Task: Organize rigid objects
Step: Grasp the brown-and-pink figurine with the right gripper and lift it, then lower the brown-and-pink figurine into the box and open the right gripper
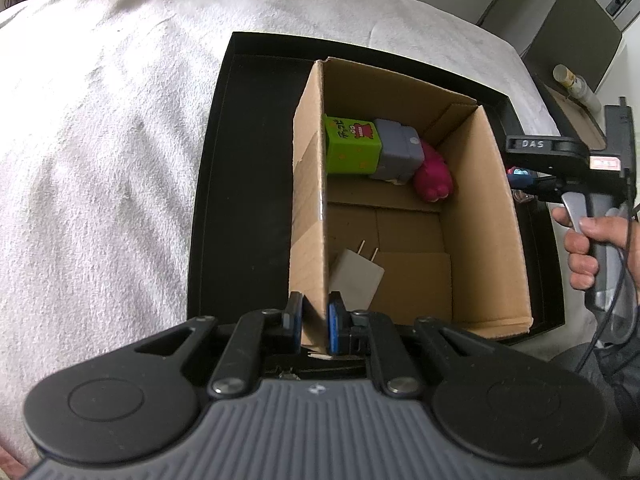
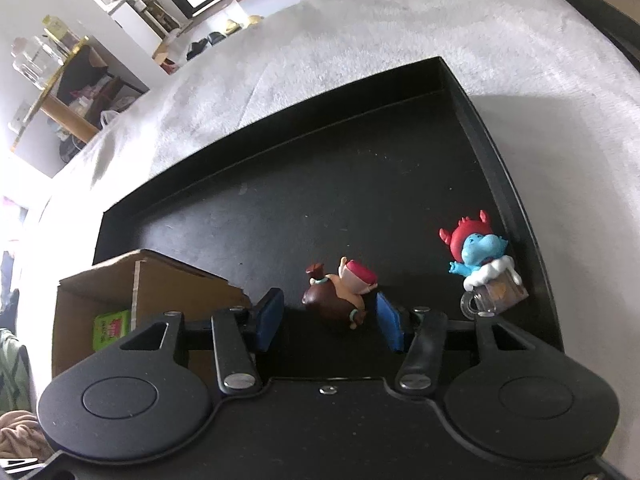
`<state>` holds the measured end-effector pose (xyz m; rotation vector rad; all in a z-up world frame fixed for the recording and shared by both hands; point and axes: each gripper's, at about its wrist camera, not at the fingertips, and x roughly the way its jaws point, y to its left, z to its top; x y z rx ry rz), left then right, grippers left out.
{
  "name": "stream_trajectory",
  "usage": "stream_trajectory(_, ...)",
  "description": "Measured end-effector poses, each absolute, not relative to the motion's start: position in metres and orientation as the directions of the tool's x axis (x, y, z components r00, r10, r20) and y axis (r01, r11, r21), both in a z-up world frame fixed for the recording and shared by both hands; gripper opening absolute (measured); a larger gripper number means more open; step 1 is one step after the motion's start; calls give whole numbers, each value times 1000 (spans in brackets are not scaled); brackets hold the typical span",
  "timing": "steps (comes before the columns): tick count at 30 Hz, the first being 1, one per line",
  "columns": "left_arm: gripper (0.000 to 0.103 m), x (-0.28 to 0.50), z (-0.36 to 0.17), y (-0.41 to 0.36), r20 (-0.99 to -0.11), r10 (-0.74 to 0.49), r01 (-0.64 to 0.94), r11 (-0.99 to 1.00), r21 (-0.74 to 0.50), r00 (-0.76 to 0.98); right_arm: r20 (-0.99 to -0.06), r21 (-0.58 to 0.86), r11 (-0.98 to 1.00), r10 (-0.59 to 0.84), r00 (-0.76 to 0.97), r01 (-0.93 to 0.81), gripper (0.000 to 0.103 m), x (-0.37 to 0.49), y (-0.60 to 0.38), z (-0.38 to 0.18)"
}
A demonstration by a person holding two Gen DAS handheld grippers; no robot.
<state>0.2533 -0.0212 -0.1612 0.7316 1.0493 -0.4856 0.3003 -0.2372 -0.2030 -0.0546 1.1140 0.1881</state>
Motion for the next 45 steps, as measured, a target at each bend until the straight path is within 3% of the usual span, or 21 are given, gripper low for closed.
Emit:
stream_trajectory(1,12,253,-161,-21,-903,-21,675,672,305,429,-899,49,984,119,421,-173,36,302,-238,-205)
stream_trajectory(3,12,253,-162,-21,-904,-22,675,673,303,428,-901,62,985,125,415,-162,35,302,-241,-206)
stream_trajectory(45,12,245,-145,-6,-910,-87,684,689,240,406,-827,64,957,210,521,-285,35,219,-179,-115)
